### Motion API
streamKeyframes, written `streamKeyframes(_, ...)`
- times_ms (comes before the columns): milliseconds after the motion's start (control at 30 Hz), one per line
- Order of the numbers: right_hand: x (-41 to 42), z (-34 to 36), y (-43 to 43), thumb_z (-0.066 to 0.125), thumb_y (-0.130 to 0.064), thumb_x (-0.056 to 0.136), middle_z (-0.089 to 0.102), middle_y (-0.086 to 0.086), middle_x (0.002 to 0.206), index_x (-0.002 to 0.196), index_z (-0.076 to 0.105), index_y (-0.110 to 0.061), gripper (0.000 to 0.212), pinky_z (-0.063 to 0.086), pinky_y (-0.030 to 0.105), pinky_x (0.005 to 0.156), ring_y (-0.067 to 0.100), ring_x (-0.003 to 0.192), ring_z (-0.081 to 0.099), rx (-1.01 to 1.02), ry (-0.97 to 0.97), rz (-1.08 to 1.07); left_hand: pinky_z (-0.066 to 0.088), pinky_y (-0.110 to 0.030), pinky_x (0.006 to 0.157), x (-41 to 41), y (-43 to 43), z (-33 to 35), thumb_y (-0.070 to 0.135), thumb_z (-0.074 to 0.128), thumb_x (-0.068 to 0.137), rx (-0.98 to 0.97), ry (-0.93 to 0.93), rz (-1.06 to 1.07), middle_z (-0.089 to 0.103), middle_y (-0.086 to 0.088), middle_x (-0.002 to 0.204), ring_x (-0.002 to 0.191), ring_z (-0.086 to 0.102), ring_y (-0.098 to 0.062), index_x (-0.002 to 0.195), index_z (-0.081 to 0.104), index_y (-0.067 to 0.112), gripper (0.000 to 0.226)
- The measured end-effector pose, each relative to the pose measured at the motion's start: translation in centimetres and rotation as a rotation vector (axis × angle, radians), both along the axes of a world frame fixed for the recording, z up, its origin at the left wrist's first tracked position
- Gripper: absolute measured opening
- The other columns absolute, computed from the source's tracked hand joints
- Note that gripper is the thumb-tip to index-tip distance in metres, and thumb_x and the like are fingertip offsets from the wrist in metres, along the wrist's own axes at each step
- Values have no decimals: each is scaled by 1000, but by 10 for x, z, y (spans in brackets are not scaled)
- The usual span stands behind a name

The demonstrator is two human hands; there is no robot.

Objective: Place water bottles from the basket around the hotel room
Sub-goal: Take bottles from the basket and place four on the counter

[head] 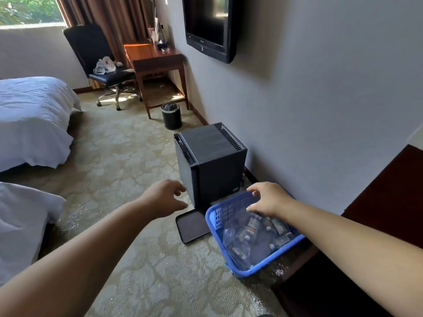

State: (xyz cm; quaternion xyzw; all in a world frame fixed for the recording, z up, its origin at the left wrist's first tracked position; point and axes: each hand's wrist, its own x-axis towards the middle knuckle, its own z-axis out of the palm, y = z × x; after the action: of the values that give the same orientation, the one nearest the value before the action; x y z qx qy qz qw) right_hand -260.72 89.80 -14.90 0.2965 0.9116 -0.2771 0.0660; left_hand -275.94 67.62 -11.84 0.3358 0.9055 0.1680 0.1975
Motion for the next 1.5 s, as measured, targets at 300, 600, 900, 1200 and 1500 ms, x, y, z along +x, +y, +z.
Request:
streamKeyframes(300, -44, -22, 61, 76, -24, 71, 60, 3, 126, 130, 53, -17, 64, 41, 23, 83, 19, 111, 57, 14, -61, -236, 49, -29, 90, -96, 108, -26, 27, 74, 76, -10, -19, -259, 65, 0, 117, 105, 61, -17, 121, 60, 19, 48)
streamKeyframes(600, -138, -34, 96, 75, -24, 73, 57, 5, 131, 132, 51, -17, 64, 45, 29, 95, 20, 118, 55, -46, -106, -504, 48, -31, 94, -234, 219, -24, 32, 71, 76, -126, 52, -613, 64, 1, 118, 107, 61, -16, 122, 59, 19, 48)
streamKeyframes(900, -150, -46, 103, 73, -24, 77, 55, 6, 135, 134, 49, -18, 62, 47, 31, 94, 23, 117, 57, -158, -125, -770, 46, -32, 99, -251, 312, -39, 26, 70, 79, -170, -7, -931, 63, -1, 122, 112, 59, -17, 124, 58, 17, 48)
streamKeyframes(1200, -113, -109, 96, 73, -20, 77, 53, 10, 137, 134, 49, -17, 62, 42, 31, 100, 23, 125, 51, -306, -164, -857, 47, -32, 96, -197, 346, -121, 26, 70, 78, -242, -102, -1062, 64, 2, 120, 109, 60, -16, 121, 60, 20, 44)
streamKeyframes(1500, -87, -388, 122, 71, -19, 79, 52, 8, 138, 136, 47, -17, 61, 41, 30, 102, 22, 127, 48, -397, -214, -862, 47, -34, 96, -159, 389, -411, 27, 67, 78, -367, -45, -1073, 62, 3, 122, 114, 57, -19, 123, 57, 26, 46)
